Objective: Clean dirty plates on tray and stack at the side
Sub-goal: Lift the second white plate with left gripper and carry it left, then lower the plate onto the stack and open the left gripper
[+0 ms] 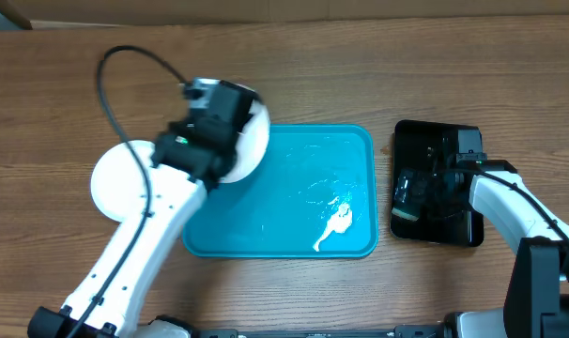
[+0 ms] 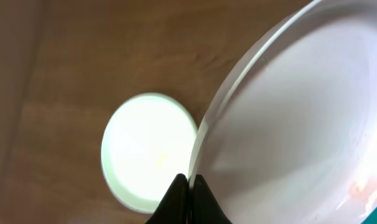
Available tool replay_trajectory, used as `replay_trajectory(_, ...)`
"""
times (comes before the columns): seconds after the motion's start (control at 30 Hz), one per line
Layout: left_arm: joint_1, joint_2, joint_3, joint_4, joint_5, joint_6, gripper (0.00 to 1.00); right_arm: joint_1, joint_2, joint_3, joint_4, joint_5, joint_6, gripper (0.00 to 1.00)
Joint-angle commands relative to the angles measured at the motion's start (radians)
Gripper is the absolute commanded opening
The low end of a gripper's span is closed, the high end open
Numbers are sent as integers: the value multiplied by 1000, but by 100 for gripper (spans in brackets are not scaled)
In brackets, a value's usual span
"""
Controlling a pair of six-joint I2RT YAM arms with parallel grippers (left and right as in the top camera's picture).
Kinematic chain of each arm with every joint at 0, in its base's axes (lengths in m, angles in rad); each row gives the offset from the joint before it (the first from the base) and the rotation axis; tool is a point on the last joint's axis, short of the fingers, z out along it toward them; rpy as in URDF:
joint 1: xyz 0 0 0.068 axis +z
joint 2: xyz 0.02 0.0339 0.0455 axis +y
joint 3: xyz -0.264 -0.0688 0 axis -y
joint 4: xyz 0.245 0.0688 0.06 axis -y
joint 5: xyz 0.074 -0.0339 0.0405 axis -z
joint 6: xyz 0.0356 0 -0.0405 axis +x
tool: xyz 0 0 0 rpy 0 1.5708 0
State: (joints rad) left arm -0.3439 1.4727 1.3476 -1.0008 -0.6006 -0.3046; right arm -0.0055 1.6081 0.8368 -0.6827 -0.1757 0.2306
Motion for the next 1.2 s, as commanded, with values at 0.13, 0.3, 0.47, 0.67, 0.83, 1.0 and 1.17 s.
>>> replay_trajectory(0.13,308,-19,9,-59,287,-48,4,5,11,-7,-8,0,-3,100)
replay_trajectory(0.3,542,-19,9,-70,475,-47,4,5,11,-7,-8,0,-3,100)
replay_trajectory(0.47,718,0,9,-69,547,-30,4,5,11,-7,-8,0,-3,100)
replay_trajectory(0.67,826,103,9,-67,547,6,4,5,11,-7,-8,0,-3,100)
replay_trajectory(0.83,862,219,9,-57,550,5,4,5,11,-7,-8,0,-3,100)
replay_trajectory(1.0,864,307,9,-46,550,6,4,5,11,-7,-8,0,-3,100)
replay_trajectory(1.17,864,338,9,-46,549,6,35,5,11,-7,-8,0,-3,100)
